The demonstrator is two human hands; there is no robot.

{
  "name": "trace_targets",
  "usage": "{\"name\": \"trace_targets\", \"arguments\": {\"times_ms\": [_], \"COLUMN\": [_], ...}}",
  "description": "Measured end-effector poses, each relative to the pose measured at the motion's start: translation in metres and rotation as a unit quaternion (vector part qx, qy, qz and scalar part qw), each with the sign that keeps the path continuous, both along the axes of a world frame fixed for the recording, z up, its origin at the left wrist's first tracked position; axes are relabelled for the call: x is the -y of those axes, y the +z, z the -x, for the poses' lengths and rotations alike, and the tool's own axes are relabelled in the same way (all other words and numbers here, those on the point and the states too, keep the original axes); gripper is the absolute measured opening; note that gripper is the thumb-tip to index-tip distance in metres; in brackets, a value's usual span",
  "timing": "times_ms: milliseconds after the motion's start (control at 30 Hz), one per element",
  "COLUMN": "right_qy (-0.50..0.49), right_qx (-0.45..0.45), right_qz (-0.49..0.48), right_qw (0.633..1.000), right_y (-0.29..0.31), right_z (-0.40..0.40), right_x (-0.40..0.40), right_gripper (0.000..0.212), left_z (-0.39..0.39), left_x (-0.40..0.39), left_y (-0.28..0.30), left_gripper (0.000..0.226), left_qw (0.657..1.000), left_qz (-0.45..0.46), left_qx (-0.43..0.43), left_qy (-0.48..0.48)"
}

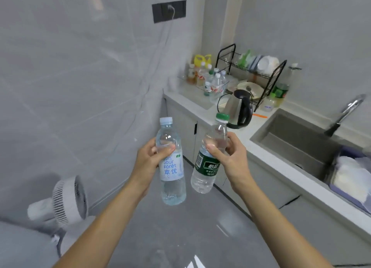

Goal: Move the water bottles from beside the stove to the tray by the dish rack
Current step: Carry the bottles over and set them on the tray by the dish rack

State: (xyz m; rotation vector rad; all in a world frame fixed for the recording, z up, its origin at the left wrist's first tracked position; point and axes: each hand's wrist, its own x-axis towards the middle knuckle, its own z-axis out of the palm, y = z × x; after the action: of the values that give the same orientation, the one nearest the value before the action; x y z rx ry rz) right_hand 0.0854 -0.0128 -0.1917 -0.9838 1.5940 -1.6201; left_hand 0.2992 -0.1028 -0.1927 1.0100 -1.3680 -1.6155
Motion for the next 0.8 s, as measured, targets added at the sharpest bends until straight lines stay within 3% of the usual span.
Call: {"name": "trace_targets", "arguments": {"times_ms": [267,467,800], "right_qy": [0.042,-0.002,-0.112], "right_qx": [-0.027,-0.052,-0.074], "right_qz": [-0.040,-0.052,-0.077], "right_qw": [0.998,0.997,0.988], "right_y": [-0.020,-0.020,-0.029], "right_z": [0.019,0.045,0.140], "right_x": [0.180,0.297,0.443], "right_gripper": [0.039,0.041,0.046], "left_z": [0.015,0.042,0.143], "left_x": [0.180,0.316,0.487], "left_y": [-0.027,-0.023,-0.010], "left_gripper": [0.034,0.028,0.042], "left_qw": [0.998,0.999,0.993], "left_qz": [-0.008,0.009,0.078], "left_qx": [0.009,0.028,0.076], "left_qy": [0.061,0.044,-0.046]}}
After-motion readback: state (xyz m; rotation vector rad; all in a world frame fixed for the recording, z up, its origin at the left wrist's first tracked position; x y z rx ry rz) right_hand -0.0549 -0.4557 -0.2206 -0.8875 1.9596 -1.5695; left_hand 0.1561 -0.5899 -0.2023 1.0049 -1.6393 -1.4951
